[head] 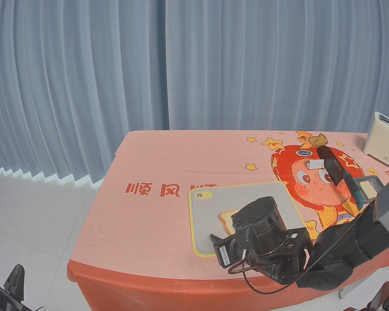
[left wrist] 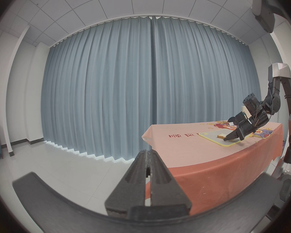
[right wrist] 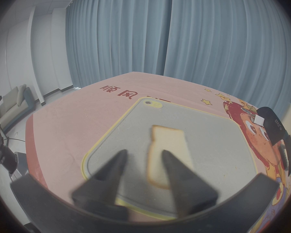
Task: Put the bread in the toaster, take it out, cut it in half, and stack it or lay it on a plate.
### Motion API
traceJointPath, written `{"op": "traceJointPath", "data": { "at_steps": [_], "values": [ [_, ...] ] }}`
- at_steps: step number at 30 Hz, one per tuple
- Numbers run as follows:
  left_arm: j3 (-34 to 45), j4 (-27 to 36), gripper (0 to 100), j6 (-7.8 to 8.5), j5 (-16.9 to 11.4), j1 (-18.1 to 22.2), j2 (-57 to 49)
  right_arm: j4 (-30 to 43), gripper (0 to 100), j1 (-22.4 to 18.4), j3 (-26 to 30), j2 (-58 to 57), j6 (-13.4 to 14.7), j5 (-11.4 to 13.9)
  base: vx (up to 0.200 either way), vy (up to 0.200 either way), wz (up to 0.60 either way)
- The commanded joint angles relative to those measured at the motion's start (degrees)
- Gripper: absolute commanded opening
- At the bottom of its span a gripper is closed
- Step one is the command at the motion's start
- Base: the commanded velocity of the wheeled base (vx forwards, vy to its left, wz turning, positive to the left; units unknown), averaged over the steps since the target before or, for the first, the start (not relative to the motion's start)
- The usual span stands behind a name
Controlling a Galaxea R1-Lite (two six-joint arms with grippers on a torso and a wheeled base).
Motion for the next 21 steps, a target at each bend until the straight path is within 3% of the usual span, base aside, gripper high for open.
{"op": "traceJointPath", "data": {
  "at_steps": [1,14,21],
  "values": [
    [1.0,0.0,0,0.0,0.0,0.0,-0.9,0.1,0,-0.2,0.2,-0.2,0.0,-0.4,0.0,0.0,0.0],
    [1.0,0.0,0,0.0,0.0,0.0,-0.9,0.3,0,-1.7,0.4,-9.7,-0.6,-1.0,0.0,0.0,0.0],
    [1.0,0.0,0,0.0,0.0,0.0,-0.9,0.2,0,-3.0,4.6,-17.5,-0.6,-0.9,0.0,0.0,0.0]
  ]
}}
